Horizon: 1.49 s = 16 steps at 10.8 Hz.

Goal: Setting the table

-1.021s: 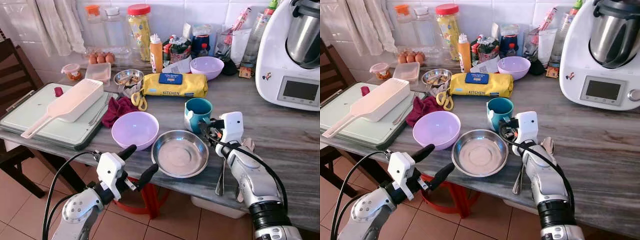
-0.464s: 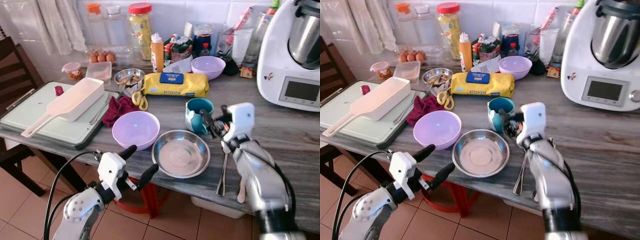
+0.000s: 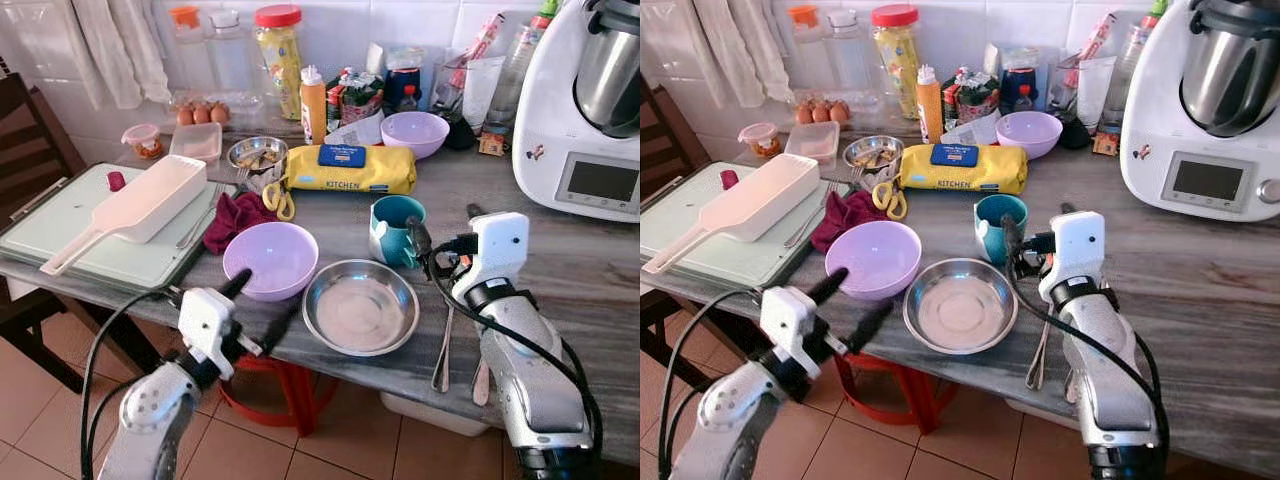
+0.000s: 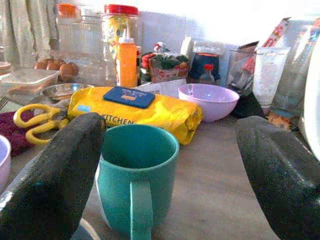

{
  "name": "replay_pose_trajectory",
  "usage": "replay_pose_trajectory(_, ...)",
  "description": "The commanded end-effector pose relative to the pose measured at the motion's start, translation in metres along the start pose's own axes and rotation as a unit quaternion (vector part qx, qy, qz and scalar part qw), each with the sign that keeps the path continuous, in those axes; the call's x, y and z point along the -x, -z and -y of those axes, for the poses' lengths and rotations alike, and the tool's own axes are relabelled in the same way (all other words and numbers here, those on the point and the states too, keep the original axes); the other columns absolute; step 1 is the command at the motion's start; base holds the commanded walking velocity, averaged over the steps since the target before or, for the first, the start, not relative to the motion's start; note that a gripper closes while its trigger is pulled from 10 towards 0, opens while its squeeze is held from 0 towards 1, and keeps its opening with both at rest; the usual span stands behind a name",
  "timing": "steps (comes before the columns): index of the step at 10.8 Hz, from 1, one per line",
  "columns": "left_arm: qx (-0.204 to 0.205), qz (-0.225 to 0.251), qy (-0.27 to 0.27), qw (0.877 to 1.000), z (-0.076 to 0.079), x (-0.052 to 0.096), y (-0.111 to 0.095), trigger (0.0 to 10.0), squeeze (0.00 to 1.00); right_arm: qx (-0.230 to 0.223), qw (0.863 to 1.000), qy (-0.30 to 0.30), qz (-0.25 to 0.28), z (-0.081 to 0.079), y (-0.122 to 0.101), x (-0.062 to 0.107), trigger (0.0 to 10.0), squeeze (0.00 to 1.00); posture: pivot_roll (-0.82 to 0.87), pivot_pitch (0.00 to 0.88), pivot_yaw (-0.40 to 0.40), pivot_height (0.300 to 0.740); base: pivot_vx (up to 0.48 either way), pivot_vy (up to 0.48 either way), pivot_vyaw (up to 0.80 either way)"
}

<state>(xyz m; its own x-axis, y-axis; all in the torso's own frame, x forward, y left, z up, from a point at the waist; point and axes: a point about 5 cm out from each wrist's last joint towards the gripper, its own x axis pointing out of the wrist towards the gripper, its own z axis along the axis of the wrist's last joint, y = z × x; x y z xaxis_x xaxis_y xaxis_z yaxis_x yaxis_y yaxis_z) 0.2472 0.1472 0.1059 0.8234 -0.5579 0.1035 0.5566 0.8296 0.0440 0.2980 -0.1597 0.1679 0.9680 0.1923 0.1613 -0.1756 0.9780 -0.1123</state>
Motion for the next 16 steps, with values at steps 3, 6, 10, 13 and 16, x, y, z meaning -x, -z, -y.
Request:
replay_pose_trajectory(3, -0.01, 0.003, -0.077, 0.997, -0.015, -0.001, -0.005, 10.0, 0.0, 0.016, 0.999, -0.028, 0.02, -0.017, -0.011, 0.0, 10.0, 1.0, -0.02, 0.0, 0.066, 0.74, 0.0, 0.0, 0.53)
replay_pose_trajectory(6, 0.004, 0.006, -0.091, 0.996, -0.017, -0.003, -0.007, 10.0, 0.0, 0.027, 0.998, -0.042, 0.03, -0.026, -0.016, -0.002, 10.0, 0.82, -0.01, 0.0, 0.059, 0.74, 0.0, 0.0, 0.8)
replay_pose_trajectory(10, -0.032, -0.026, -0.196, 0.98, -0.031, -0.006, 0.001, 10.0, 0.0, 0.027, 0.998, -0.051, 0.028, -0.031, -0.015, -0.002, 10.0, 0.27, -0.01, 0.0, 0.058, 0.74, 0.0, 0.0, 0.8)
replay_pose_trajectory(13, -0.018, -0.036, -0.23, 0.972, -0.033, -0.008, 0.008, 10.0, 0.0, 0.024, 0.997, -0.065, 0.034, -0.037, -0.017, -0.004, 10.0, 0.26, -0.01, 0.0, 0.052, 0.74, 0.0, 0.0, 0.8)
replay_pose_trajectory(16, -0.032, -0.037, -0.264, 0.963, -0.038, -0.007, 0.01, 10.0, 0.0, 0.021, 0.996, -0.072, 0.037, -0.042, -0.018, -0.007, 10.0, 0.27, 0.0, 0.0, 0.051, 0.74, 0.0, 0.0, 0.8)
